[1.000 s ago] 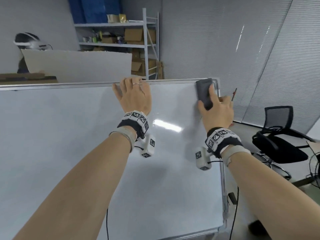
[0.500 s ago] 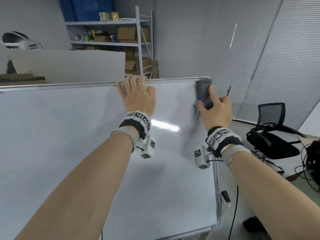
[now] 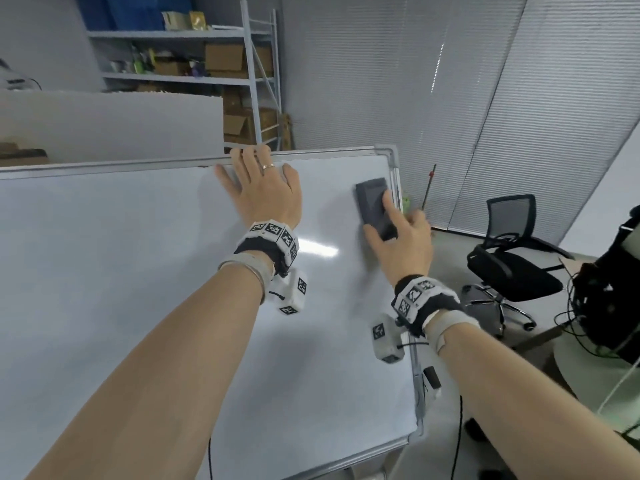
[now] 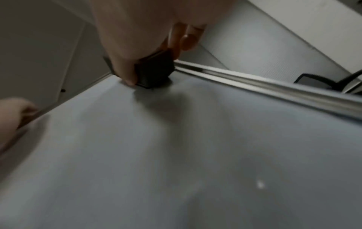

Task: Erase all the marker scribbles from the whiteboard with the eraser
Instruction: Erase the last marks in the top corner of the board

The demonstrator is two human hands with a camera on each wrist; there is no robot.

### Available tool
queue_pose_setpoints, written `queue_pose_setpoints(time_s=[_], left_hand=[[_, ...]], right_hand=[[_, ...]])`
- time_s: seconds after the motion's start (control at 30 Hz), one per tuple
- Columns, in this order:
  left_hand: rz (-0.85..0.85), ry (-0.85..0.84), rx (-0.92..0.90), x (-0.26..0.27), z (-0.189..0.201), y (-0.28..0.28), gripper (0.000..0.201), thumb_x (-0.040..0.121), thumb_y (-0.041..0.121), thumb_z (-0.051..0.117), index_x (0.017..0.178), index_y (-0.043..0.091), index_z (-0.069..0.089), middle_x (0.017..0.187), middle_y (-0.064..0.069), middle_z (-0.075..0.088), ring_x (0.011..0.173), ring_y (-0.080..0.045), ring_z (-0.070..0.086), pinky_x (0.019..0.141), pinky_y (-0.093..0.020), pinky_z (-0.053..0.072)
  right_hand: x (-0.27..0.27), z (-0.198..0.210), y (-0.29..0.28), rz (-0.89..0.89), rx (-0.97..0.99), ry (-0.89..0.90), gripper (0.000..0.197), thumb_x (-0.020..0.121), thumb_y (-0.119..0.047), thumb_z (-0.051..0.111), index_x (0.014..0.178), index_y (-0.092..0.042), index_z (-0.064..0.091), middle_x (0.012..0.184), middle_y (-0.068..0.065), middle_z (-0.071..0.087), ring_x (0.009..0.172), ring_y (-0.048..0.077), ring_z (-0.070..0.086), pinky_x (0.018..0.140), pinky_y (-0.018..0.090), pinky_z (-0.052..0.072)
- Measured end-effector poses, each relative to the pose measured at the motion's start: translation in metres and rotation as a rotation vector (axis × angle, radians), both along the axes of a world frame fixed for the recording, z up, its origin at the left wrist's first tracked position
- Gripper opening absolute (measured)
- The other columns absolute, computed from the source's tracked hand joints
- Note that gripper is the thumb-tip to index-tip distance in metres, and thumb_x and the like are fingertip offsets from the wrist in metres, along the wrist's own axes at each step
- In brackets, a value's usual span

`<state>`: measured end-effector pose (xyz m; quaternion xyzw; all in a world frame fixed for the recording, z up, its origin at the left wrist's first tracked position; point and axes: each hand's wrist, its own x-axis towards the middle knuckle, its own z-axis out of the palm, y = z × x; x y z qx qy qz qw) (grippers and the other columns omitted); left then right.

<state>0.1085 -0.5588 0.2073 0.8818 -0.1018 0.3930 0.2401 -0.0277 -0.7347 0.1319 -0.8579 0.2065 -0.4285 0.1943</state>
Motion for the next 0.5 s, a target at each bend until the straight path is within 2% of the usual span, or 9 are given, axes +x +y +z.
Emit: queue_pose_setpoints(time_s=[0.07, 0.13, 0.23, 0.33, 0.43, 0.5], left_hand=[[-0.008, 0.004, -0.007, 0.004, 0.000, 0.007, 0.053, 0.097, 0.039, 0.028, 0.139, 0.013, 0.046, 0.145, -0.009, 0.045, 0.145, -0.032, 0.029, 0.120, -0.059, 0.009], [-0.028, 0.003, 0.007, 0.009, 0.000, 0.013, 0.052, 0.097, 0.038, 0.028, 0.139, 0.014, 0.046, 0.146, -0.009, 0.045, 0.145, -0.032, 0.029, 0.120, -0.059, 0.011], [-0.041, -0.001, 0.060, 0.007, 0.000, 0.014, 0.053, 0.098, 0.040, 0.027, 0.141, 0.015, 0.045, 0.147, -0.008, 0.044, 0.144, -0.030, 0.030, 0.119, -0.058, 0.014], [-0.024, -0.013, 0.056, -0.003, -0.002, 0.006, 0.055, 0.096, 0.041, 0.029, 0.142, 0.013, 0.043, 0.148, -0.010, 0.042, 0.145, -0.031, 0.028, 0.120, -0.059, 0.011], [-0.012, 0.016, 0.039, -0.004, -0.004, 0.004, 0.059, 0.097, 0.041, 0.029, 0.147, 0.011, 0.039, 0.154, -0.012, 0.036, 0.149, -0.032, 0.022, 0.120, -0.060, 0.008], [-0.026, 0.043, 0.068, 0.000, -0.004, 0.008, 0.061, 0.097, 0.042, 0.029, 0.150, 0.012, 0.035, 0.157, -0.012, 0.031, 0.150, -0.031, 0.018, 0.121, -0.059, 0.009]], right_hand=[[-0.006, -0.014, 0.016, 0.137, -0.065, 0.020, 0.067, 0.085, -0.056, 0.066, 0.146, -0.046, 0.040, 0.106, -0.002, 0.045, 0.097, 0.016, 0.047, 0.077, 0.030, 0.046], [-0.004, -0.008, 0.014, 0.171, -0.126, 0.074, 0.066, 0.086, -0.056, 0.065, 0.147, -0.045, 0.041, 0.105, -0.002, 0.045, 0.095, 0.015, 0.046, 0.077, 0.031, 0.046], [0.004, 0.016, -0.008, 0.031, -0.053, 0.052, 0.066, 0.087, -0.053, 0.066, 0.146, -0.048, 0.038, 0.110, 0.001, 0.048, 0.100, 0.019, 0.048, 0.082, 0.036, 0.050], [0.005, 0.014, -0.006, -0.020, 0.033, -0.048, 0.065, 0.086, -0.051, 0.067, 0.145, -0.047, 0.041, 0.107, 0.001, 0.047, 0.101, 0.020, 0.048, 0.080, 0.035, 0.049], [-0.006, -0.012, 0.016, 0.111, -0.035, -0.019, 0.062, 0.084, -0.052, 0.069, 0.141, -0.043, 0.047, 0.108, -0.002, 0.045, 0.101, 0.015, 0.046, 0.080, 0.031, 0.047], [-0.013, -0.018, 0.019, 0.204, -0.107, 0.048, 0.062, 0.084, -0.055, 0.067, 0.140, -0.041, 0.047, 0.107, -0.006, 0.044, 0.101, 0.015, 0.047, 0.078, 0.031, 0.049]])
